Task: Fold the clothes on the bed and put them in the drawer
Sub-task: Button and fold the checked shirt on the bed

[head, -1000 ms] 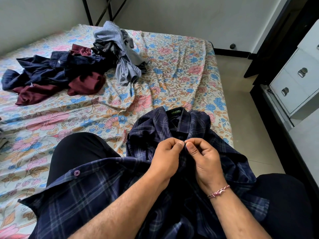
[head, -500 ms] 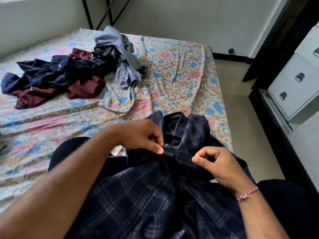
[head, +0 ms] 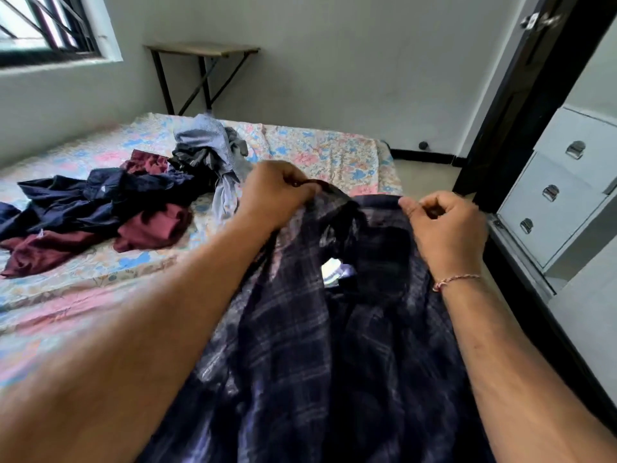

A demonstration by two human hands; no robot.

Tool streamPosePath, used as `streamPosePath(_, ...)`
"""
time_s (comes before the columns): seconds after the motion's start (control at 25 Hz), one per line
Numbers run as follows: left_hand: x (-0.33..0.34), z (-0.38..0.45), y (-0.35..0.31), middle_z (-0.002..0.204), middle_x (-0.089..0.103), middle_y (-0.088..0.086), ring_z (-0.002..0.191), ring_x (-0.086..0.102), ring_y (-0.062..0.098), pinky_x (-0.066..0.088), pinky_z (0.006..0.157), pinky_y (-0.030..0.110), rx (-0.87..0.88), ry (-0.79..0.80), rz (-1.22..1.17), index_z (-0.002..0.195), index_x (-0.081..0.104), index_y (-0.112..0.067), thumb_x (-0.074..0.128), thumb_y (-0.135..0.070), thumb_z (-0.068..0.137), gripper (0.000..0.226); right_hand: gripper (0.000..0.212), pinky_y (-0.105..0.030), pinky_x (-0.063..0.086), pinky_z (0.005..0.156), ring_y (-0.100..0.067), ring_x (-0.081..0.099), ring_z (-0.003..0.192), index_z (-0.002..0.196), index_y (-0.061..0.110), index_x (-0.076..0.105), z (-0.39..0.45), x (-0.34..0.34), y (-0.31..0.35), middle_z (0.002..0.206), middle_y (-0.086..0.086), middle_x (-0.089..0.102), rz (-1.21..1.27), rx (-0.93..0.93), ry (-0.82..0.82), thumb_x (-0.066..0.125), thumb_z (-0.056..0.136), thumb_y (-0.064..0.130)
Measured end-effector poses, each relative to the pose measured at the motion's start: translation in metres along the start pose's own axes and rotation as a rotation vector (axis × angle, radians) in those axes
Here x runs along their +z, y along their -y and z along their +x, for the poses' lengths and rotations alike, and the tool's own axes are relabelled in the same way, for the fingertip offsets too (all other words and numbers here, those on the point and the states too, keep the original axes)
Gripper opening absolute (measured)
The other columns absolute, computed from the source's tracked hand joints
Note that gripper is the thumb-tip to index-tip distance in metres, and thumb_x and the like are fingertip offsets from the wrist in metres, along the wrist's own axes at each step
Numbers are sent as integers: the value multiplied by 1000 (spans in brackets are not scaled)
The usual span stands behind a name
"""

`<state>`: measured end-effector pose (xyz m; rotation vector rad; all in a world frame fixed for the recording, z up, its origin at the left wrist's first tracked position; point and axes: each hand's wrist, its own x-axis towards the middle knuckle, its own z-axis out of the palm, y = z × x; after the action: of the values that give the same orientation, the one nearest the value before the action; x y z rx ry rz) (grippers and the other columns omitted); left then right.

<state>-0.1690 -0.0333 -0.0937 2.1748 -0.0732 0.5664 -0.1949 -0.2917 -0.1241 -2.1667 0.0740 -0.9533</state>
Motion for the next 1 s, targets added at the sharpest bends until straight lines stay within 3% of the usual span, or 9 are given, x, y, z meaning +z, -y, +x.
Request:
streamPosePath(0.08, 5, -36, -10, 65, 68, -5, 55, 55, 4, 43, 57, 23, -36, 98, -98, 77, 74, -16, 87, -34, 80, 22, 32, -32, 50, 60, -16, 62, 61, 73, 15, 71, -18, -8, 2, 65, 5, 67, 15, -6, -6, 82, 84, 42)
streamPosePath(0.24, 22, -157, 19, 60, 57, -2, 57, 47, 12, 34, 58, 29, -307, 428, -460, 69, 69, -10, 83, -27, 87, 29, 18, -31, 54, 77, -8, 66, 75, 72, 22, 75, -118, -15, -26, 69, 10, 72, 230, 322, 369, 80, 89, 18)
streamPosePath(0.36, 40, -226, 29, 77, 68, 9, 72, 56, 21, 42, 71, 38, -477, 395, -675, 84, 73, 0, 76, -23, 88, 24, 16, -24, 52, 80, -10, 66, 82, 83, 18, 77, -187, -24, -30, 80, 6, 76, 522, 570, 445, 75, 92, 5)
streamPosePath(0.48, 49, -242, 17, 96, 79, 17, 84, 70, 25, 56, 81, 36, -527, 354, -836, 98, 79, -1, 68, 0, 96, 11, 15, -31, 55, 85, -14, 65, 84, 88, 17, 78, -211, -31, -17, 86, -1, 75, 711, 650, 421, 74, 91, 3)
streamPosePath(0.6, 49, -237, 14, 83, 75, 9, 73, 65, 22, 54, 73, 36, -467, 272, -775, 91, 78, -6, 73, -9, 96, 7, 13, -41, 54, 90, -21, 64, 86, 85, 16, 78, -206, -35, -8, 86, -8, 73, 821, 698, 372, 74, 91, 5)
streamPosePath(0.72, 52, -240, 17, 66, 55, 2, 65, 46, 18, 41, 64, 35, -408, 242, -671, 72, 68, -12, 79, -25, 93, 28, 19, -44, 51, 88, -22, 58, 83, 76, 11, 73, -206, -38, -3, 80, -9, 66, 830, 709, 412, 72, 94, 15)
streamPosePath(0.88, 54, -244, 14, 90, 76, 20, 83, 64, 27, 55, 81, 51, -355, 299, -762, 92, 77, -8, 75, -20, 95, 13, 28, -46, 48, 83, -24, 50, 80, 74, 7, 67, -210, -37, -2, 76, -10, 57, 797, 671, 428, 69, 98, 23)
streamPosePath(1.0, 53, -241, 13, 75, 69, 7, 70, 58, 19, 49, 69, 39, -401, 257, -723, 83, 73, -6, 81, -16, 91, 15, 14, -55, 53, 96, -30, 64, 88, 84, 10, 74, -210, -37, -1, 88, -17, 71, 804, 652, 409, 69, 97, 13)
